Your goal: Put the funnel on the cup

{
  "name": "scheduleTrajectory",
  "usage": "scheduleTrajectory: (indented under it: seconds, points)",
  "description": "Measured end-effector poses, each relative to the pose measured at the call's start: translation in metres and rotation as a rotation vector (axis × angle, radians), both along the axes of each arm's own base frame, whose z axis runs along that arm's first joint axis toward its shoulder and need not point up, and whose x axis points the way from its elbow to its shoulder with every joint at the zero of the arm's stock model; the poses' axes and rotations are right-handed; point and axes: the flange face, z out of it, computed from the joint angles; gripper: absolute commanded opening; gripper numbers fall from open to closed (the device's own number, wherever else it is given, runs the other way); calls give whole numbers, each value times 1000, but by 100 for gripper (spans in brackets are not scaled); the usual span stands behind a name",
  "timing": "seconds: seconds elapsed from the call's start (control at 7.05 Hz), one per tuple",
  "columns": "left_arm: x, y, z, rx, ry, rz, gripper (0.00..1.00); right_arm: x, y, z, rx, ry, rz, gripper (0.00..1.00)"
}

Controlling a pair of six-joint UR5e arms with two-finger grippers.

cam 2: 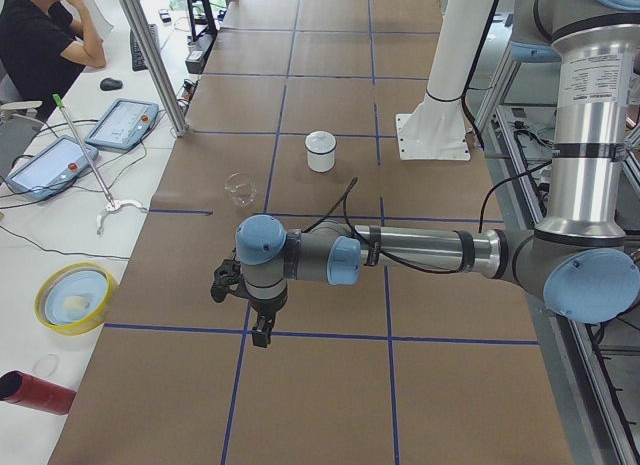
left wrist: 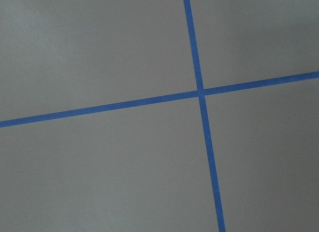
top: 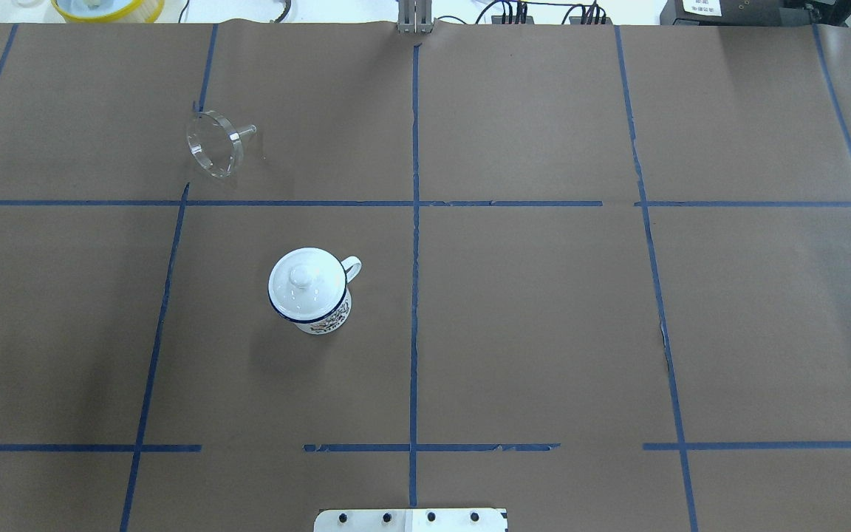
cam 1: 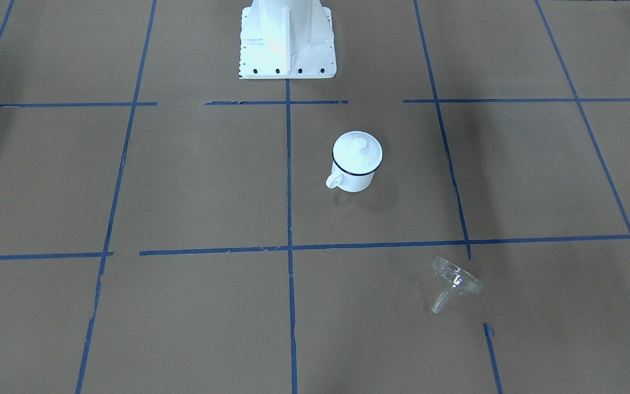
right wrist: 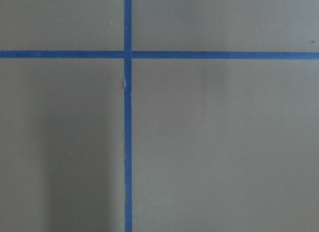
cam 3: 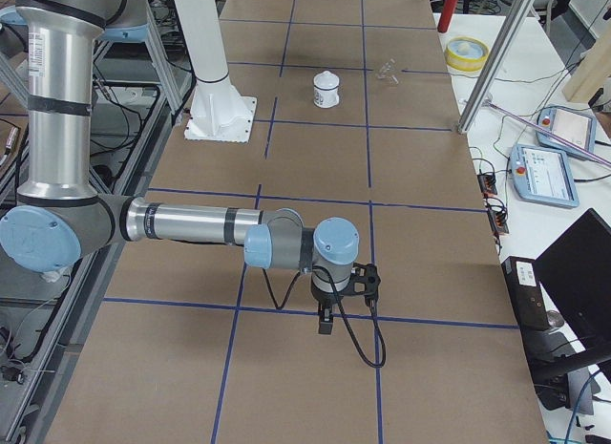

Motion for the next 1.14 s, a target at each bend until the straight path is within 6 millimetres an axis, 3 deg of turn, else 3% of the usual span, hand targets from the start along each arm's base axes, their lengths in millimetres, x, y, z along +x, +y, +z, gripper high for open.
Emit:
scheduleTrajectory:
  seconds: [0.43,0.71,0.99,1.14]
  points:
    - [0,4,-2,3,1,-1,100,0,0,0,0,0,0,100]
    - [0,0,-13,25,-1,-2,100,0,0,0,0,0,0,100]
    - [1,-5,-45,74,-2,-7,100,0,0,0,0,0,0,100]
    - [2,-9,-72,92,-1,-9,100,0,0,0,1,0,0,100]
